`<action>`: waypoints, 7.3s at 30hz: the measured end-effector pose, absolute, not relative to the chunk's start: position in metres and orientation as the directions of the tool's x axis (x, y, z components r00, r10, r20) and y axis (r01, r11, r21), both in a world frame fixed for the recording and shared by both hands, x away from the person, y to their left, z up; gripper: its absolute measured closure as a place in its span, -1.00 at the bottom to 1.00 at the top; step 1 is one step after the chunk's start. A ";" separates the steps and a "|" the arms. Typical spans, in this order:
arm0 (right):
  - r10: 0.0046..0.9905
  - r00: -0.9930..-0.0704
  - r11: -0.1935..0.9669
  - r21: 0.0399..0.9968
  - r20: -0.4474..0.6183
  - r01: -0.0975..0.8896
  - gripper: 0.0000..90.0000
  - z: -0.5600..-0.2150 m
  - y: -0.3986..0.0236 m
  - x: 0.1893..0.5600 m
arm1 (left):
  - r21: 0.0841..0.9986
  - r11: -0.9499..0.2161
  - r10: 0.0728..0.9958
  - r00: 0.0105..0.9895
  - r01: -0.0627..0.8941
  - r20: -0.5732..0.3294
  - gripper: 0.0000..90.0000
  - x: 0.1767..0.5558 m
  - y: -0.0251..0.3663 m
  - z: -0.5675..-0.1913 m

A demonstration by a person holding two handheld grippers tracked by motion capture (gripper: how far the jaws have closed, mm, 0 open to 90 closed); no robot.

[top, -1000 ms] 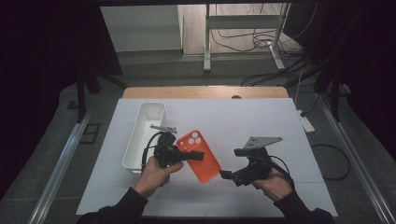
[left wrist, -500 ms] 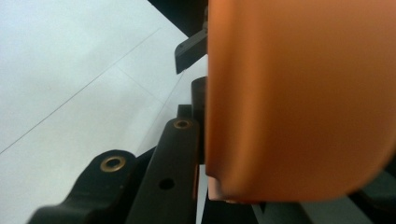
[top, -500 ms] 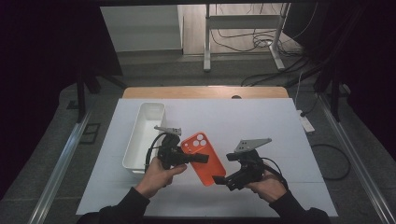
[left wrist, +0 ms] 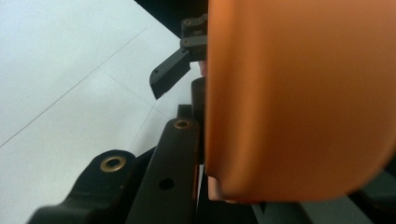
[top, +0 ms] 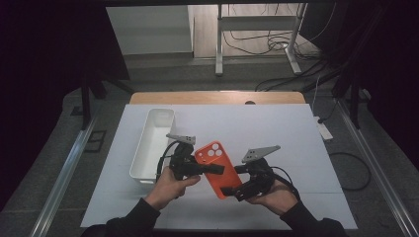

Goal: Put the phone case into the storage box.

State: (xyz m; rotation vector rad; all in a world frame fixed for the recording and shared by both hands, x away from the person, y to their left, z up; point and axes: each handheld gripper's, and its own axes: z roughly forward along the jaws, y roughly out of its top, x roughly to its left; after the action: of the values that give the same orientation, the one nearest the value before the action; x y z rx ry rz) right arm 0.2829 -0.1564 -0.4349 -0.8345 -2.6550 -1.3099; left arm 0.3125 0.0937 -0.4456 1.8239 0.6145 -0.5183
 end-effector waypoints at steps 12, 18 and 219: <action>0.353 -0.863 0.487 0.716 0.361 0.499 0.31 -0.434 -0.160 0.285 | 0.731 -0.298 0.131 0.785 0.614 -0.606 0.91 0.311 0.090 -0.443; 0.285 -0.850 0.461 0.714 0.443 0.527 0.71 -0.435 -0.165 0.291 | 0.739 -0.297 0.118 0.791 0.605 -0.601 0.85 0.311 0.090 -0.441; 0.645 -0.764 0.499 0.747 0.020 0.440 -1.00 -0.440 -0.219 0.264 | 0.681 -0.230 0.701 0.604 0.695 -0.380 0.97 0.324 0.154 -0.416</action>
State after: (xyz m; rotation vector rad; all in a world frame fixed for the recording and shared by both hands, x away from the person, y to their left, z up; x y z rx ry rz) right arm 0.2644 -0.2194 -0.4396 -1.0895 -2.9400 -1.3316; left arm 0.3238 0.1543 -0.4164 1.9547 1.1093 0.0078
